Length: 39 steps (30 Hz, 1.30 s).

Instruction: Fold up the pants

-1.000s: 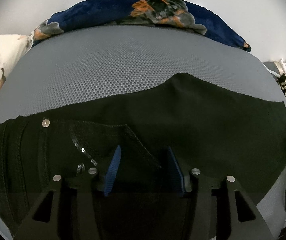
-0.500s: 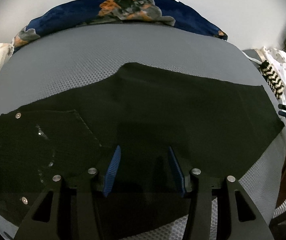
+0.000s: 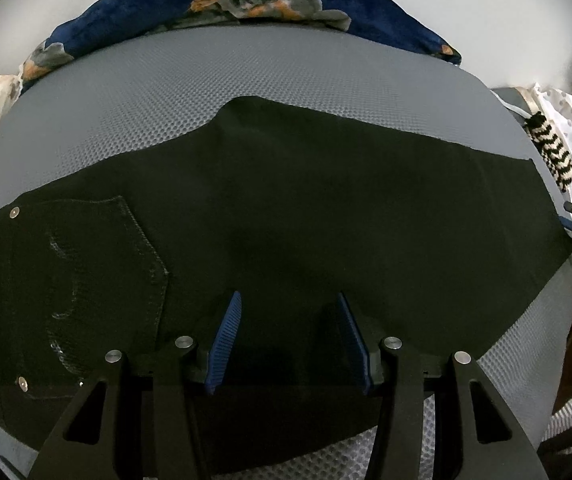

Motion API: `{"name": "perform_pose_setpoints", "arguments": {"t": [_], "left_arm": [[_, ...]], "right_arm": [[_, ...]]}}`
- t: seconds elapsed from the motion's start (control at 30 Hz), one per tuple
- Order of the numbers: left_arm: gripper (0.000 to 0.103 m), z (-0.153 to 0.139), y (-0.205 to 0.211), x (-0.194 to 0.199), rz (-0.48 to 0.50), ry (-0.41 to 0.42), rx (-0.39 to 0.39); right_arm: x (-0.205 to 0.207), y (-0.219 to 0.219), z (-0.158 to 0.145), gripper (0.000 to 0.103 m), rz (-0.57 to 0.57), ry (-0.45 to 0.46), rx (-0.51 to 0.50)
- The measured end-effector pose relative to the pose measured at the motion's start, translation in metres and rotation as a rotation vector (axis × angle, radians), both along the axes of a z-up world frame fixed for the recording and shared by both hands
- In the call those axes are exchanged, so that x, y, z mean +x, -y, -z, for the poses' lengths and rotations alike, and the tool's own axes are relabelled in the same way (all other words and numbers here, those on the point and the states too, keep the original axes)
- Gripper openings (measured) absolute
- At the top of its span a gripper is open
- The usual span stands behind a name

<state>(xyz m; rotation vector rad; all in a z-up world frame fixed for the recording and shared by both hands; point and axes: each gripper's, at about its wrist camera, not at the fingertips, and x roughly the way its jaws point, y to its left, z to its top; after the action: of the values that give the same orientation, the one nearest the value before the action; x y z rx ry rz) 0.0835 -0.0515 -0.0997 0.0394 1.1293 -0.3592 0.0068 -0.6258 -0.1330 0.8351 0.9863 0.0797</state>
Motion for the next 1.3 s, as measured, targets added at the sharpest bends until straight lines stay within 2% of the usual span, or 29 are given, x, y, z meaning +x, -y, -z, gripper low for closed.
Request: {"name": "perform_pose_setpoints", "arguments": {"t": [0.07, 0.13, 0.2, 0.37, 0.53, 0.7, 0.9, 1.0, 1.3], "left_arm": [[0.05, 0.002, 0.001, 0.0, -0.004, -0.001, 0.0], [0.05, 0.003, 0.001, -0.001, -0.007, 0.002, -0.001], [0.051, 0.004, 0.0, -0.002, -0.011, 0.007, -0.004], [0.051, 0.006, -0.003, -0.007, -0.021, 0.02, -0.014], [0.051, 0.001, -0.011, -0.008, -0.047, 0.03, -0.04], [0.051, -0.009, -0.025, -0.011, -0.075, 0.071, -0.055], [0.051, -0.017, -0.037, -0.015, -0.092, 0.098, -0.085], [0.051, -0.019, -0.043, -0.018, -0.106, 0.089, -0.127], [0.051, -0.03, -0.073, -0.026, -0.158, 0.122, -0.175]], "right_arm": [[0.005, -0.009, 0.004, 0.036, -0.06, -0.004, 0.019], [0.006, -0.013, 0.004, 0.035, -0.074, 0.012, 0.008], [0.009, -0.015, 0.008, 0.026, -0.075, 0.014, 0.035], [0.022, -0.033, 0.011, 0.015, -0.077, 0.016, 0.049], [0.02, -0.042, 0.004, 0.011, -0.052, 0.003, -0.006], [0.024, -0.067, -0.023, 0.011, -0.007, 0.045, 0.018], [0.043, -0.123, -0.058, 0.01, -0.074, 0.09, 0.029], [0.058, -0.159, -0.069, 0.01, -0.15, 0.094, 0.031], [0.112, -0.281, -0.063, 0.009, -0.342, 0.085, 0.042]]}}
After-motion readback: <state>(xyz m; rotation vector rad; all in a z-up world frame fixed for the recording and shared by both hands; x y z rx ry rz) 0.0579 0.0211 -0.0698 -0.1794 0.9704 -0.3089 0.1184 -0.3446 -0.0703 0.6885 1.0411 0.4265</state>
